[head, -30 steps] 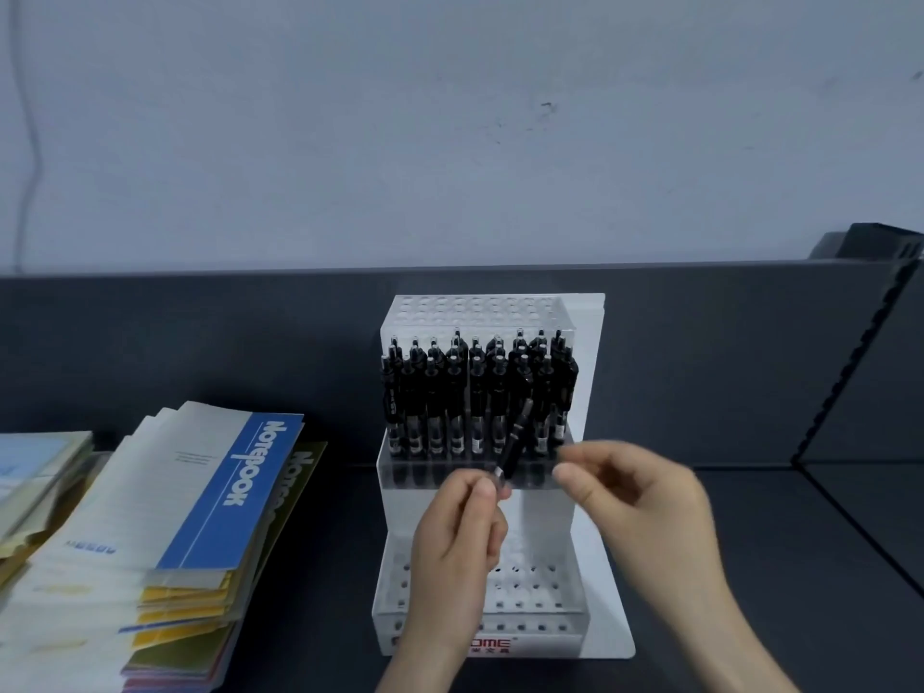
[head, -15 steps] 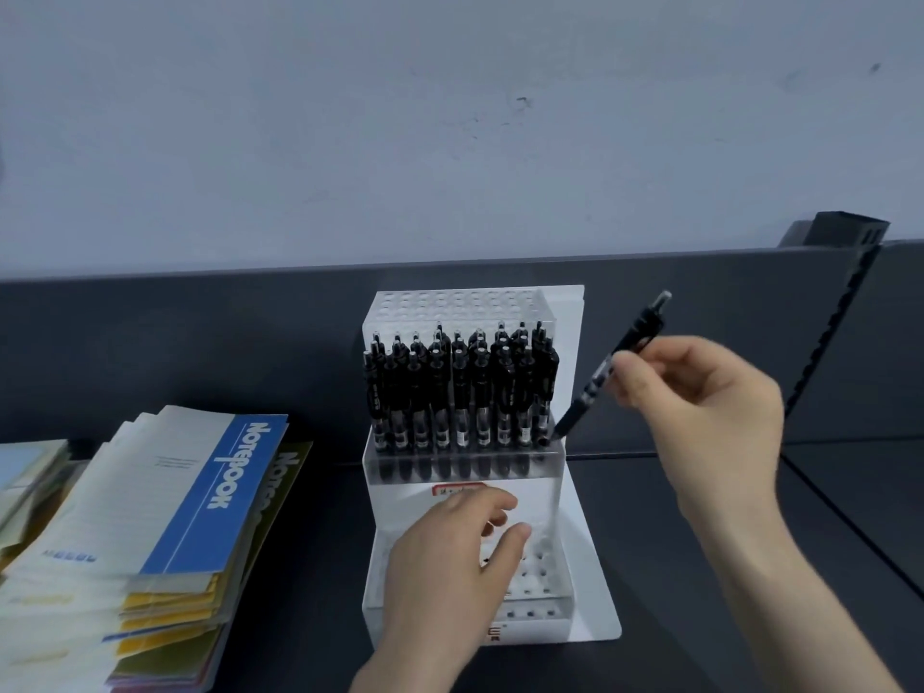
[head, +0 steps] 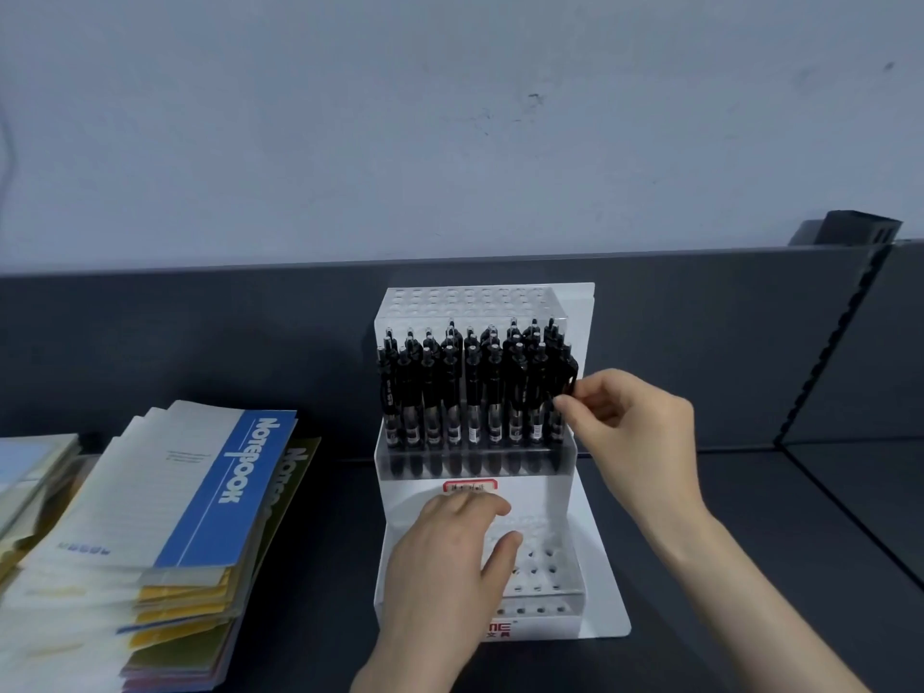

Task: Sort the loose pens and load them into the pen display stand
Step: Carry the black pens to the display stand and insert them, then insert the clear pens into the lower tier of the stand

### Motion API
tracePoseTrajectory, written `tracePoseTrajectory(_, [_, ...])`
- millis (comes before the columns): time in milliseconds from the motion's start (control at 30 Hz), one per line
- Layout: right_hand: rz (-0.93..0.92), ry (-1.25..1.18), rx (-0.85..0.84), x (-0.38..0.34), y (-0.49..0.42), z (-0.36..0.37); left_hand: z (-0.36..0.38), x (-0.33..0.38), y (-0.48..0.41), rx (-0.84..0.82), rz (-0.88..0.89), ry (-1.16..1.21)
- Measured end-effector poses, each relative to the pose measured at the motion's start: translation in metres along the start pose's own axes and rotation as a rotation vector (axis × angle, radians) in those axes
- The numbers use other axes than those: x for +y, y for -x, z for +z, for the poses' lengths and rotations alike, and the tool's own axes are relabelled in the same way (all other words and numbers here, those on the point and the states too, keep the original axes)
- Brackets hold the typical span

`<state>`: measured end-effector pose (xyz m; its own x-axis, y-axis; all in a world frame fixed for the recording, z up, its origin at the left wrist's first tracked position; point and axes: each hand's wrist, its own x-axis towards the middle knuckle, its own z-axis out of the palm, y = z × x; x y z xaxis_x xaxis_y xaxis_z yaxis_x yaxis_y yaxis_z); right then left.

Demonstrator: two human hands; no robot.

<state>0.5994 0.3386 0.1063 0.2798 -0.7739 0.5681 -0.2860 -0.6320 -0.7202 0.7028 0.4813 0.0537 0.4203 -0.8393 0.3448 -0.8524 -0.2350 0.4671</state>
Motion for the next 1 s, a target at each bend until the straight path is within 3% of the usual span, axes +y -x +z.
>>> tracePoseTrajectory(200, [0.004, 0.035, 0.004, 0.003, 0.006, 0.004, 0.003, -0.004, -0.002, -0.023, 0.013, 0.051])
tracePoseTrajectory(467, [0.255, 0.432, -0.122, 0.027, 0.068, -0.035, 0.019, 0.007, -0.011, -0.077, 0.118, 0.134])
tracePoseTrajectory(600, [0.363, 0.61, -0.195, 0.037, 0.09, -0.072, 0.035, 0.039, -0.017, -0.168, 0.277, 0.19])
tracePoseTrajectory(767, [0.422, 0.708, -0.152, 0.046, 0.108, -0.124, 0.053, 0.092, -0.023, -0.259, 0.458, 0.159])
tracePoseTrajectory(1000, [0.47, 0.789, -0.129, 0.072, 0.136, -0.213, 0.093, 0.162, -0.012, -0.364, 0.503, 0.012])
